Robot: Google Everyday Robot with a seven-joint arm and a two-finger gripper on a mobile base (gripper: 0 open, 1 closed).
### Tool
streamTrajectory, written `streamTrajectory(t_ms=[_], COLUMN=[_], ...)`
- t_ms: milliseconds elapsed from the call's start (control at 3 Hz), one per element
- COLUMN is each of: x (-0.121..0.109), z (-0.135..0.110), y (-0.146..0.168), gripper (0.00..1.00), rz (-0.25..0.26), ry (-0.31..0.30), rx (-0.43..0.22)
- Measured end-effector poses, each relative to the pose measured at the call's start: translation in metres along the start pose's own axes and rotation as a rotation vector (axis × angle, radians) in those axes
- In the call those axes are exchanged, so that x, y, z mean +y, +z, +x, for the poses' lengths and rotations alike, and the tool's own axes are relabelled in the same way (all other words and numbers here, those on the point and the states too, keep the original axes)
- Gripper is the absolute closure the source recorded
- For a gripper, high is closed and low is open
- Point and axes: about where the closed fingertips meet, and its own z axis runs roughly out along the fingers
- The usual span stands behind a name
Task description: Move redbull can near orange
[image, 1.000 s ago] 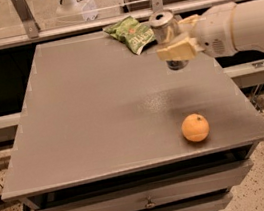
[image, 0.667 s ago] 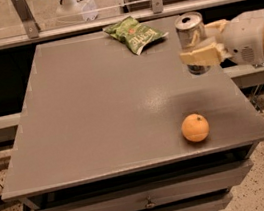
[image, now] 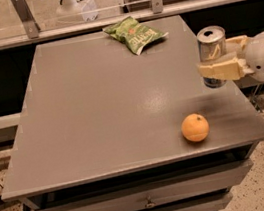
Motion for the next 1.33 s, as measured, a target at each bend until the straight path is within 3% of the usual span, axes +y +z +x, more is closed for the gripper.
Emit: streamTrajectory(t_ms=[333,667,1333], x=[0.006,0.012,0.017], z=[0.015,0.03,0.047], y=[0.002,0.005,0.008], gripper=[1.0,0.83,0.36], rz=[-0.014,-0.022,-0.013], ry=[0.042,0.094,0.177], rx=[-0.01,-0.014,-0.008])
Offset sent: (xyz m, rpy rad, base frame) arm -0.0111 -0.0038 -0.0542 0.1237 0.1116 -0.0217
